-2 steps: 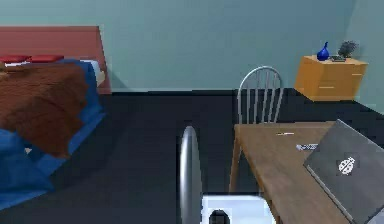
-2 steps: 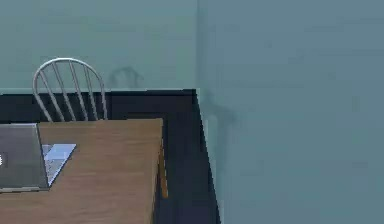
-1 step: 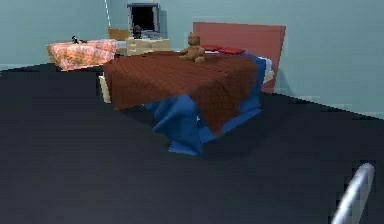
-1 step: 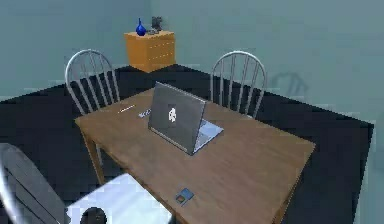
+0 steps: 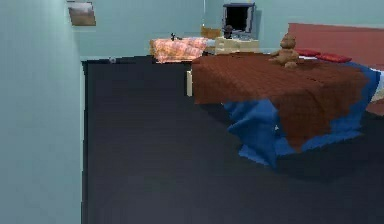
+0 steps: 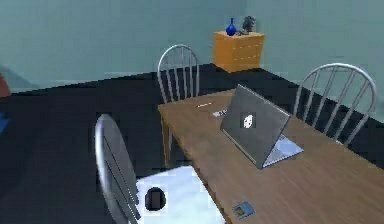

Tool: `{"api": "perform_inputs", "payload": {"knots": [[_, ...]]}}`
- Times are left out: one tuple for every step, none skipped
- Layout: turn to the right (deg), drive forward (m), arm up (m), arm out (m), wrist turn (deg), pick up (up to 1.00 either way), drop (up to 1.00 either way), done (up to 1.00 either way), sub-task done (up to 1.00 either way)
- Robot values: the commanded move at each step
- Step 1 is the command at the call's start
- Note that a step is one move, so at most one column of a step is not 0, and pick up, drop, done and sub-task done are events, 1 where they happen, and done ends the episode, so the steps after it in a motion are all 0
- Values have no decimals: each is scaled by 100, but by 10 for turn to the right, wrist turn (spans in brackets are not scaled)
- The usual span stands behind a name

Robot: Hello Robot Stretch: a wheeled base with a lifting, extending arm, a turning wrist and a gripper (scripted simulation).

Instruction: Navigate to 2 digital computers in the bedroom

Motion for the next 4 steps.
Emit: {"api": "perform_inputs", "payload": {"knots": [[0, 40, 0, 0, 0, 0, 0, 0, 0], [300, 0, 0, 0, 0, 0, 0, 0, 0], [0, 65, 0, 0, 0, 0, 0, 0, 0], [270, 0, 0, 0, 0, 0, 0, 0, 0]]}}
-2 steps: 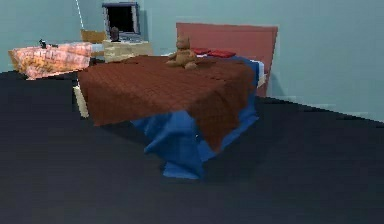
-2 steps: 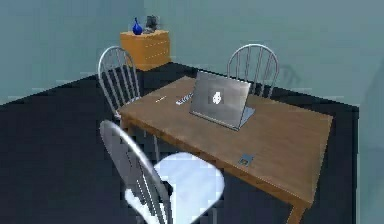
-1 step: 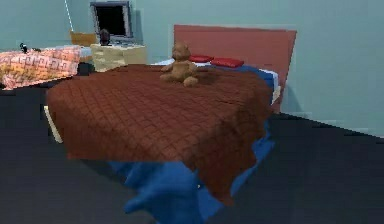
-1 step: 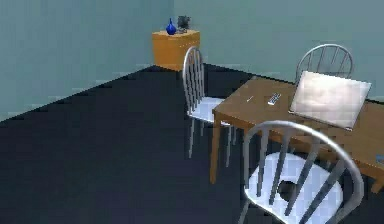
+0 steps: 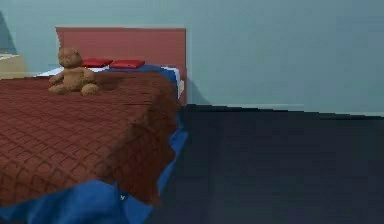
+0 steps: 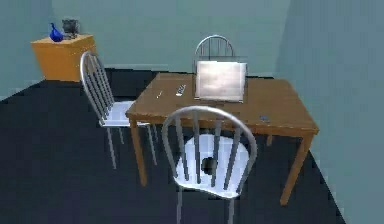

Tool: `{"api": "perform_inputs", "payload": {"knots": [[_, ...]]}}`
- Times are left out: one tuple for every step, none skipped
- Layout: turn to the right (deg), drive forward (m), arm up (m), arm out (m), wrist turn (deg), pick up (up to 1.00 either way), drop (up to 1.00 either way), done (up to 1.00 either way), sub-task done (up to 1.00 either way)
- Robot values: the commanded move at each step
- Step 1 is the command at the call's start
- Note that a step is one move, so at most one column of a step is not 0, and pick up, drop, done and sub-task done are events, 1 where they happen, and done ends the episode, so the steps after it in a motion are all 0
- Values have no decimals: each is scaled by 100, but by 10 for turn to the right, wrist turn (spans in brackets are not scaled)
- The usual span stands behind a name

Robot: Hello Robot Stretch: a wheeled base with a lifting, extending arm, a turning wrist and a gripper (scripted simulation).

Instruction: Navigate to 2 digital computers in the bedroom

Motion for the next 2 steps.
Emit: {"api": "perform_inputs", "payload": {"knots": [[0, 5, 0, 0, 0, 0, 0, 0, 0], [420, 0, 0, 0, 0, 0, 0, 0, 0]]}}
